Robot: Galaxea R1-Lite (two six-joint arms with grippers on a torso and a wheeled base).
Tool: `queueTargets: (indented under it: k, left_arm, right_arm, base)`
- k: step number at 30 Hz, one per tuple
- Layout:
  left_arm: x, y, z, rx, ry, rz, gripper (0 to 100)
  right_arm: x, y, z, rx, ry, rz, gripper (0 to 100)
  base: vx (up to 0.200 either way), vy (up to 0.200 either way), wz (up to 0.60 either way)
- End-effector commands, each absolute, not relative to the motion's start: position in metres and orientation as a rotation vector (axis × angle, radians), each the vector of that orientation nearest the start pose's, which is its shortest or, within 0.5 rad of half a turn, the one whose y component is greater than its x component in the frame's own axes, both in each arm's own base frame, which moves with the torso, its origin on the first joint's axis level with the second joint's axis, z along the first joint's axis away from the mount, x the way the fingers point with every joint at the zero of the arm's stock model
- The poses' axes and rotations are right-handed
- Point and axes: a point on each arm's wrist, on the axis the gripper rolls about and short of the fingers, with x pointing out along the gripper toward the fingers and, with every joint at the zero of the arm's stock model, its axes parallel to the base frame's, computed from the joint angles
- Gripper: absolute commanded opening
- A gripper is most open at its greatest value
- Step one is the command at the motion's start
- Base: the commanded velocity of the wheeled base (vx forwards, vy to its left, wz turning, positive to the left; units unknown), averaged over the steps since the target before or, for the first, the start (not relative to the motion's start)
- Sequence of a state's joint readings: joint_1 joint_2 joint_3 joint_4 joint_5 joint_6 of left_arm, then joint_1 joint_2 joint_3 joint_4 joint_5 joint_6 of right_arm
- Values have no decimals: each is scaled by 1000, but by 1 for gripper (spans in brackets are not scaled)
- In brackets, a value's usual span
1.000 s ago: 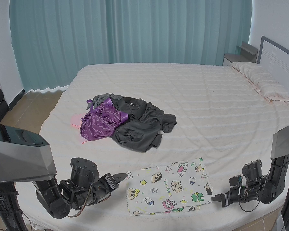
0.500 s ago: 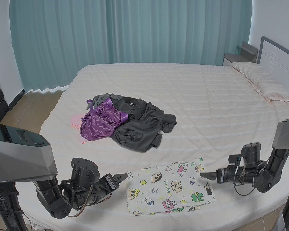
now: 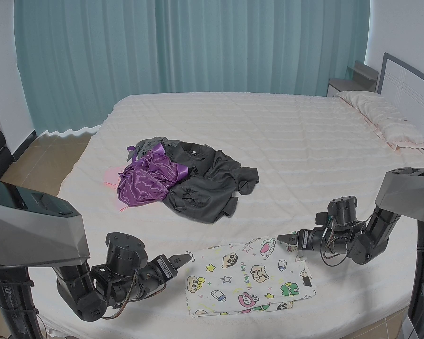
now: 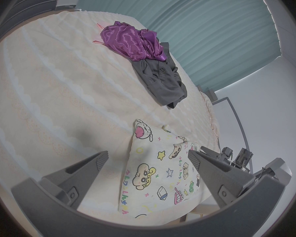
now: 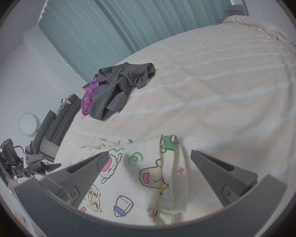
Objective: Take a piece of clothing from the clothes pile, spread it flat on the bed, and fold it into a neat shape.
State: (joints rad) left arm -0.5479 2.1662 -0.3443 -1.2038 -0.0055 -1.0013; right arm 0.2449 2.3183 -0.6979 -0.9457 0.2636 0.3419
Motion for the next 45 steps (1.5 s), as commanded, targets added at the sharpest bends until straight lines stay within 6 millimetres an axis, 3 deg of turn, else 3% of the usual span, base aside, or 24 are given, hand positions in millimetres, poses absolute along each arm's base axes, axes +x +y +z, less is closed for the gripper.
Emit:
queueTargets:
  k: [1, 6, 7, 36, 37, 45]
  left_arm:
    - [241, -147, -4, -771, 820, -175, 100]
    - [241, -147, -4, -773, 820, -177, 100]
    - [241, -147, -5, -772, 821, -176, 100]
    - [240, -147, -8, -765, 831, -168, 100]
    - [240, -147, -8, -765, 831, -168, 100]
    - [239, -145, -1, -766, 806, -169, 100]
  right_arm:
    - [342, 95, -29, 326, 768, 373, 100]
    - [343, 98, -32, 342, 793, 370, 100]
    - [344, 98, -32, 343, 802, 367, 0]
    - [350, 80, -29, 426, 799, 245, 0]
    - [350, 80, -29, 425, 798, 243, 100]
    - [347, 73, -9, 485, 751, 222, 100]
  base:
    - [0, 0, 0]
    - [0, 0, 0]
    - [0, 0, 0]
    - [0, 0, 0]
    - [0, 0, 0]
    - [0, 0, 0]
